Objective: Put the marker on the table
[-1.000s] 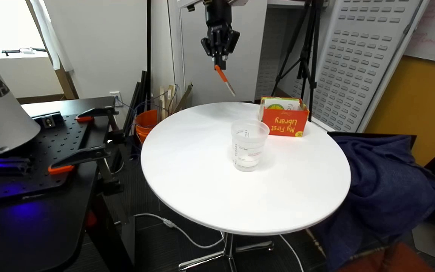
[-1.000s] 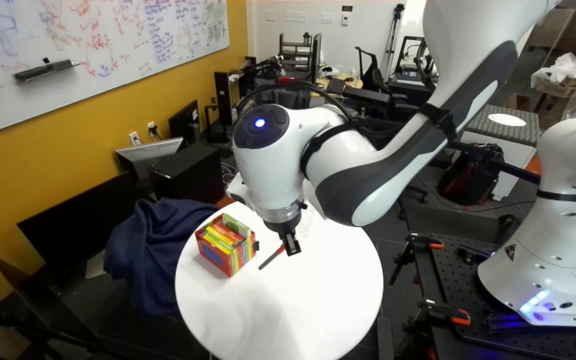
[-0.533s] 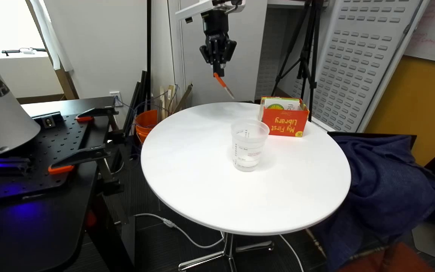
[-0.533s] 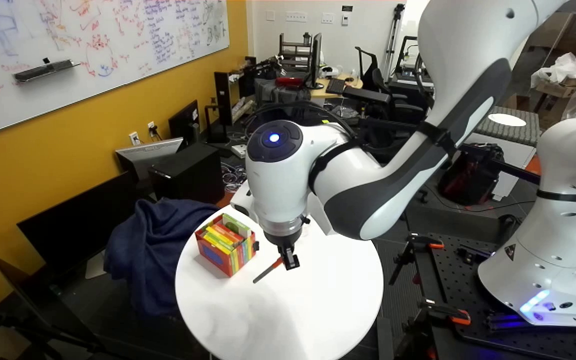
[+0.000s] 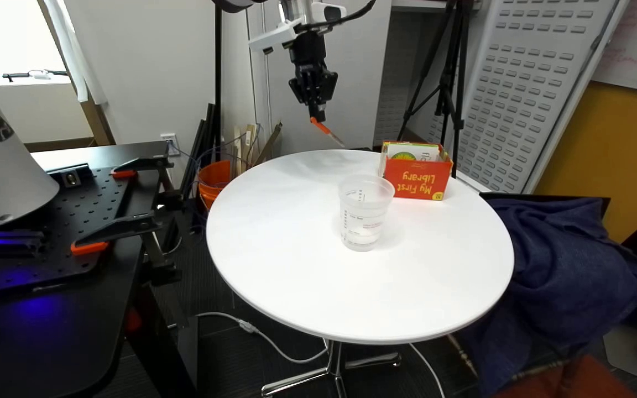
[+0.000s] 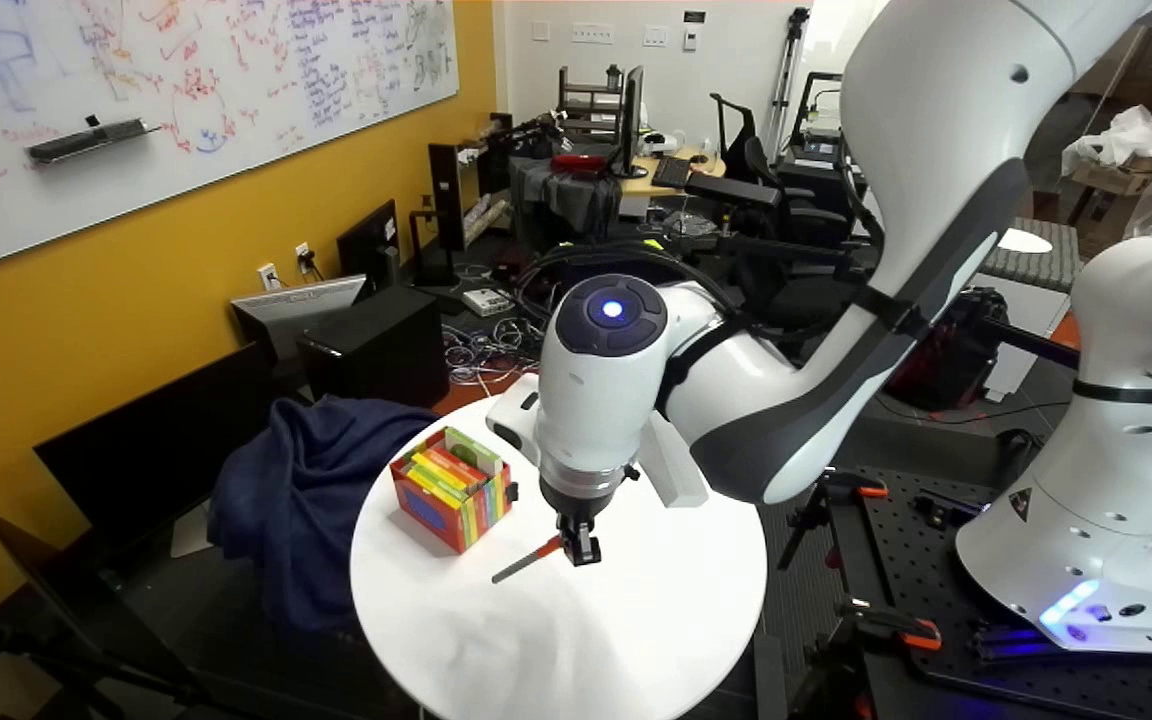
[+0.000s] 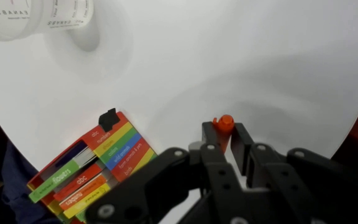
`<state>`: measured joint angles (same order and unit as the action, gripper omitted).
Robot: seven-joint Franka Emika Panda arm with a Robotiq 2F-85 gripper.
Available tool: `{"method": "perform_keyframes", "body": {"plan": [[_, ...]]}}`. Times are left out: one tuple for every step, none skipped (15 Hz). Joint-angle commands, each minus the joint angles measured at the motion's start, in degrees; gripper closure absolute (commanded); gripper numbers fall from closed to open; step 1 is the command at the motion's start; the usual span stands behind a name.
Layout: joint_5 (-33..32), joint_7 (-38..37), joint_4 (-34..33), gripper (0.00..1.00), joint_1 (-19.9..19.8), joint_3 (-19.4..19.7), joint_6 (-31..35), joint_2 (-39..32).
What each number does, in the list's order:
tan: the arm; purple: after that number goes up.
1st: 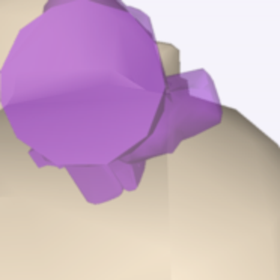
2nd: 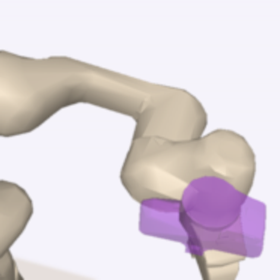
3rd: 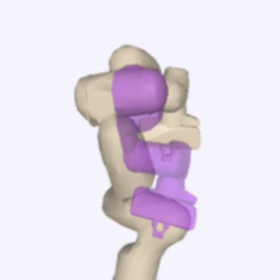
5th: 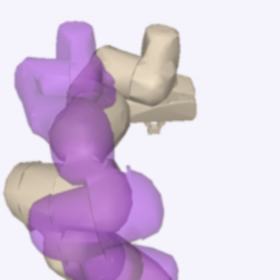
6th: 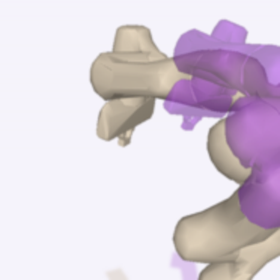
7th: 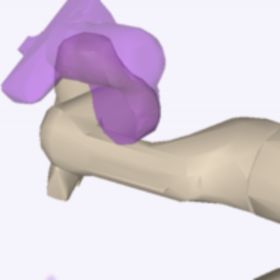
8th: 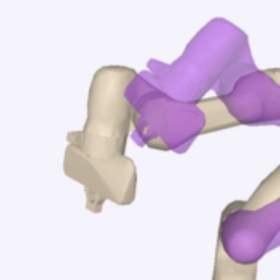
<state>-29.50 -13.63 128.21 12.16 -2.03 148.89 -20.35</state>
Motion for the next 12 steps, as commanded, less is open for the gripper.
{"method": "perform_keyframes", "body": {"plan": [[-3.82,-6.01,3.09,0.95,2.89,3.52,4.52,1.17],[-4.53,-7.09,3.54,0.95,3.33,4.06,5.15,1.28],[-4.94,-7.85,3.95,0.95,3.67,4.49,5.62,1.28],[-5.61,-8.81,4.3,0.57,4.0,4.92,6.11,1.21],[-5.71,-9.35,4.55,0.55,4.16,5.07,6.14,1.32],[-5.84,-9.94,4.83,0.49,4.35,5.27,6.28,1.41],[-5.95,-10.3,5.02,0.42,4.44,5.42,6.5,1.36],[-5.76,-10.29,5.1,0.34,4.49,5.51,6.47,1.39],[-5.53,-10.45,5.16,0.27,4.51,5.6,6.54,1.36],[-5.2,-10.09,5.19,0.18,4.31,5.53,6.62,1.36],[-4.97,-9.74,5.2,0.12,4.13,5.5,6.66,1.37],[-4.55,-9.35,5.19,0.04,3.88,5.41,6.66,1.42]]}}
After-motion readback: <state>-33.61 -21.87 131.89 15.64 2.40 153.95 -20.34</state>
